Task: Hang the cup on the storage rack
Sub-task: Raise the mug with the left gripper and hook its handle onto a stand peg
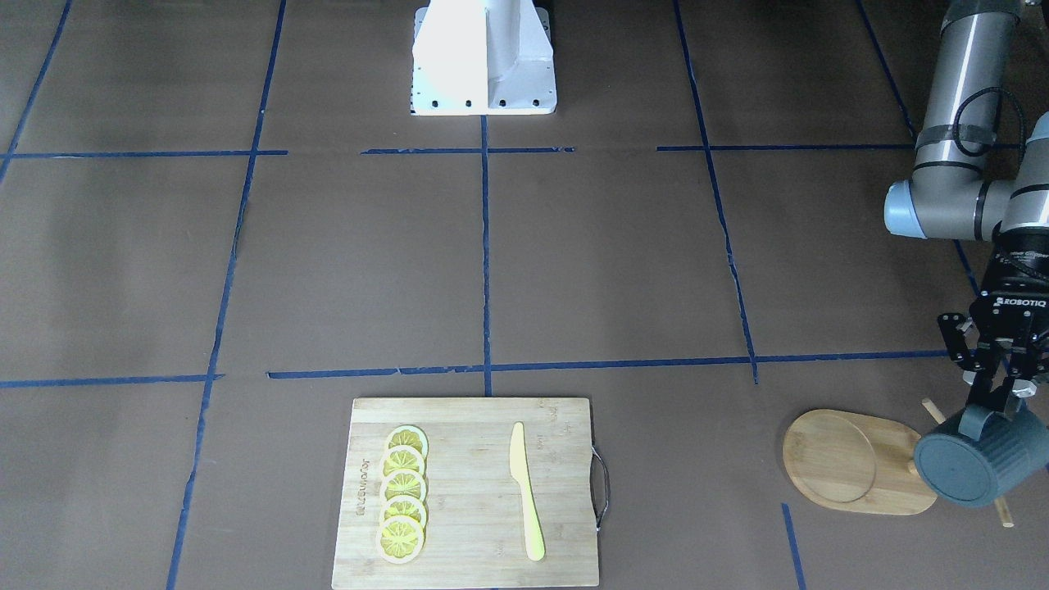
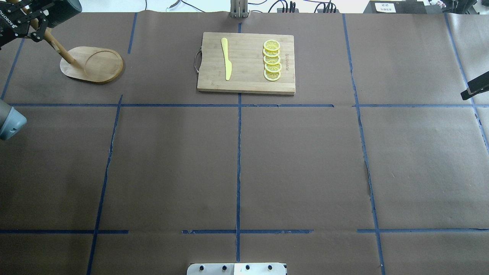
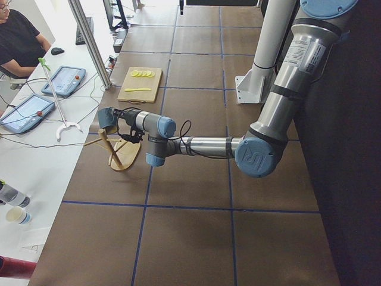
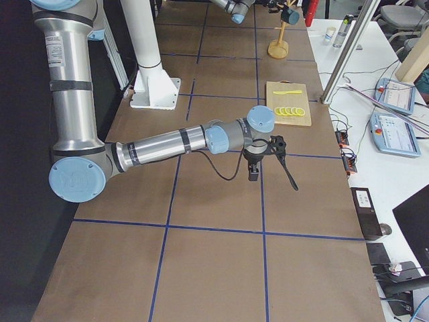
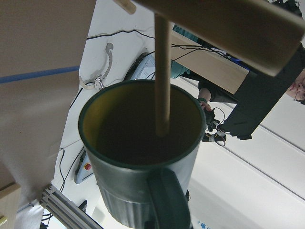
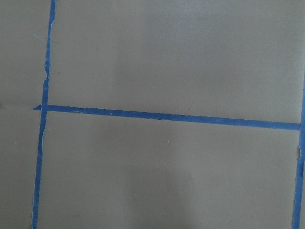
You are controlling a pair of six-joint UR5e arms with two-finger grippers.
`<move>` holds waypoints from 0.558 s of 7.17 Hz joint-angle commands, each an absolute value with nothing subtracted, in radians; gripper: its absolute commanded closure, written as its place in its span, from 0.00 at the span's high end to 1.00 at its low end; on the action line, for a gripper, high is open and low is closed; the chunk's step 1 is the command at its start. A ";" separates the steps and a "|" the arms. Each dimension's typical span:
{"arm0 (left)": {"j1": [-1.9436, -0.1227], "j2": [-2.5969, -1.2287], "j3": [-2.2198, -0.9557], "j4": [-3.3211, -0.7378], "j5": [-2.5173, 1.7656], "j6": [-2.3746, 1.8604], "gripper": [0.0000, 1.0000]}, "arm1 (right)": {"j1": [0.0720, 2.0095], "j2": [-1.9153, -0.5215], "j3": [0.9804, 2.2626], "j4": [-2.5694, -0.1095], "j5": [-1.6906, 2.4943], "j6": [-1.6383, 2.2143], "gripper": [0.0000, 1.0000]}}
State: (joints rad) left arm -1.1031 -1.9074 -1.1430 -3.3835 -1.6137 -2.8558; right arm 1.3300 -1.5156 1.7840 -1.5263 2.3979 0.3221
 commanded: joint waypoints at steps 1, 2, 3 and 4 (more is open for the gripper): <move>-1.103 -1.904 -1.132 -3.387 -1.615 -2.856 0.20 | 1.330 -1.516 1.784 -1.526 2.399 0.322 1.00; -1.103 -1.904 -1.131 -3.387 -1.618 -2.858 0.20 | 1.330 -1.516 1.784 -1.526 2.399 0.322 1.00; -1.103 -1.904 -1.129 -3.387 -1.621 -2.858 0.22 | 1.330 -1.516 1.784 -1.526 2.399 0.322 1.00; -1.103 -1.904 -1.126 -3.387 -1.623 -2.858 0.23 | 1.330 -1.516 1.784 -1.526 2.398 0.322 1.00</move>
State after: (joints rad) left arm -1.1029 -1.9037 -1.1291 -3.3869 -1.6204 -2.8576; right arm 1.3300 -1.5156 1.7840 -1.5263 2.3988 0.3221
